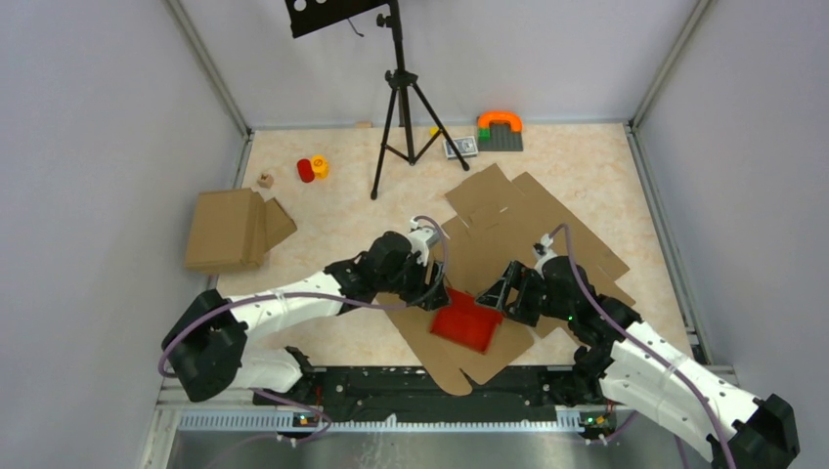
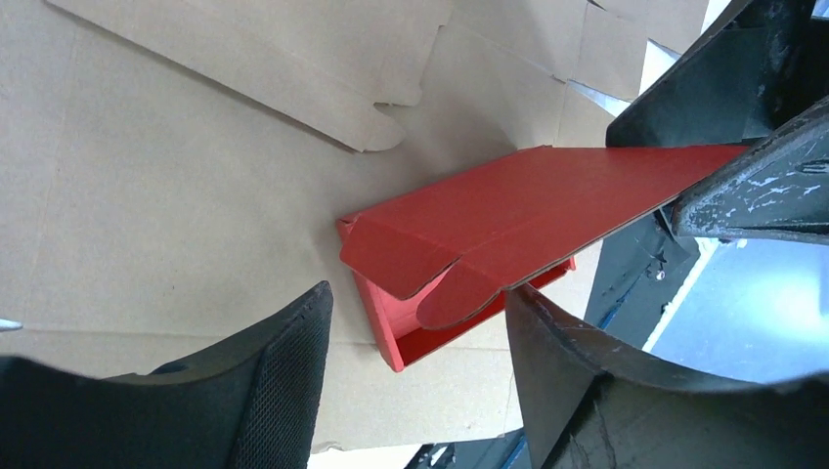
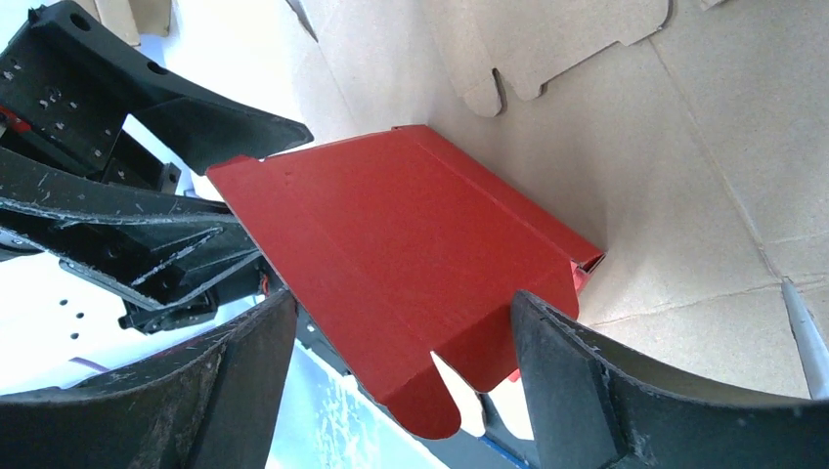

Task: Fold the paper box

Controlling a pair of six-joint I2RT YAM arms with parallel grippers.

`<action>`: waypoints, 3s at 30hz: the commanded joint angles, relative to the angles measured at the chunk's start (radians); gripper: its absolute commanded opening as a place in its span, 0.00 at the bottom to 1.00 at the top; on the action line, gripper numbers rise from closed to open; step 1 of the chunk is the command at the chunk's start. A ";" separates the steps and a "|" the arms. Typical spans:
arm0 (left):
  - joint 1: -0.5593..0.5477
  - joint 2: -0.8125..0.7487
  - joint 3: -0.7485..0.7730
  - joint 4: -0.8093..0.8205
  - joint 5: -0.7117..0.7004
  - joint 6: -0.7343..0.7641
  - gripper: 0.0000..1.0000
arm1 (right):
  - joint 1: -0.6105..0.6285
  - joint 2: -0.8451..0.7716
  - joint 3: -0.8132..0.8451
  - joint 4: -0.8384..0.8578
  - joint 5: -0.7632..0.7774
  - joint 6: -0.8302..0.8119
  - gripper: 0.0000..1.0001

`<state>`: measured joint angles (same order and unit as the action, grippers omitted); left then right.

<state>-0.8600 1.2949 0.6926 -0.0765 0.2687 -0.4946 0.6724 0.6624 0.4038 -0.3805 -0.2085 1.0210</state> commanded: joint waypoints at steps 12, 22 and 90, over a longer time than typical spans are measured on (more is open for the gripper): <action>-0.029 0.051 0.084 0.017 0.004 0.041 0.15 | 0.008 0.016 -0.005 0.104 -0.035 0.011 0.68; -0.063 0.043 0.075 0.003 -0.042 0.017 0.35 | 0.020 0.032 0.023 0.080 -0.026 -0.096 0.73; -0.153 0.108 -0.191 0.651 -0.394 0.154 0.00 | 0.464 0.313 0.030 0.355 0.759 -0.713 0.31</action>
<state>-0.9695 1.4303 0.5278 0.5190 -0.0704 -0.3008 1.1305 1.0138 0.4515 -0.0227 0.5552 0.3130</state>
